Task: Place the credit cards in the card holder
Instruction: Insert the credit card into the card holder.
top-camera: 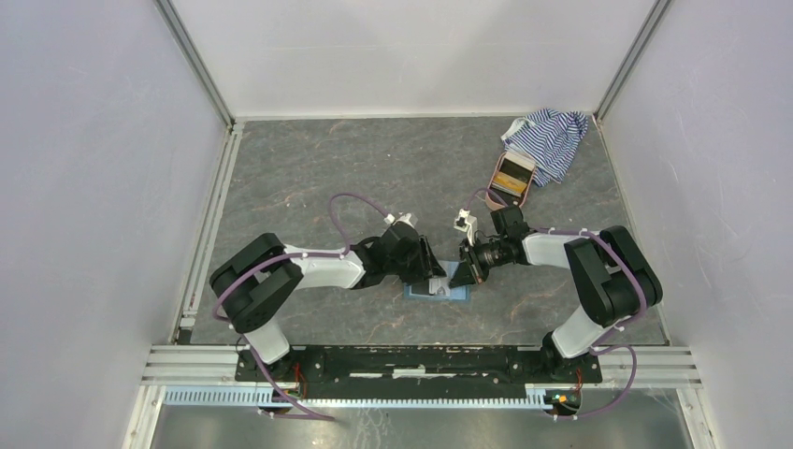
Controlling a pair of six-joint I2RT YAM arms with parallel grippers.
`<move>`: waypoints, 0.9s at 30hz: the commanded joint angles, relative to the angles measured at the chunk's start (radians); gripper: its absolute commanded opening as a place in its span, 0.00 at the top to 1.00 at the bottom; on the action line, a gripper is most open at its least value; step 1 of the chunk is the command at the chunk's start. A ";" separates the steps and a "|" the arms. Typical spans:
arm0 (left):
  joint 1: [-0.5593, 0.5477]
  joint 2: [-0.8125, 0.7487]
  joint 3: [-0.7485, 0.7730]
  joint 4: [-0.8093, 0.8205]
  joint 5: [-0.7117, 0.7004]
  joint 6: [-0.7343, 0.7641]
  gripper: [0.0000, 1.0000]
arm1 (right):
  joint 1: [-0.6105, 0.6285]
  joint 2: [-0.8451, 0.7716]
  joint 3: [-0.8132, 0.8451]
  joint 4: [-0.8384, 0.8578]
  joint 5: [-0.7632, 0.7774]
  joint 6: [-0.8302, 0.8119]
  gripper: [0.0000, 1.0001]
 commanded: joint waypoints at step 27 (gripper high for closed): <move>-0.014 -0.023 0.058 -0.043 -0.007 0.063 0.48 | 0.000 -0.023 0.009 0.020 -0.067 -0.026 0.78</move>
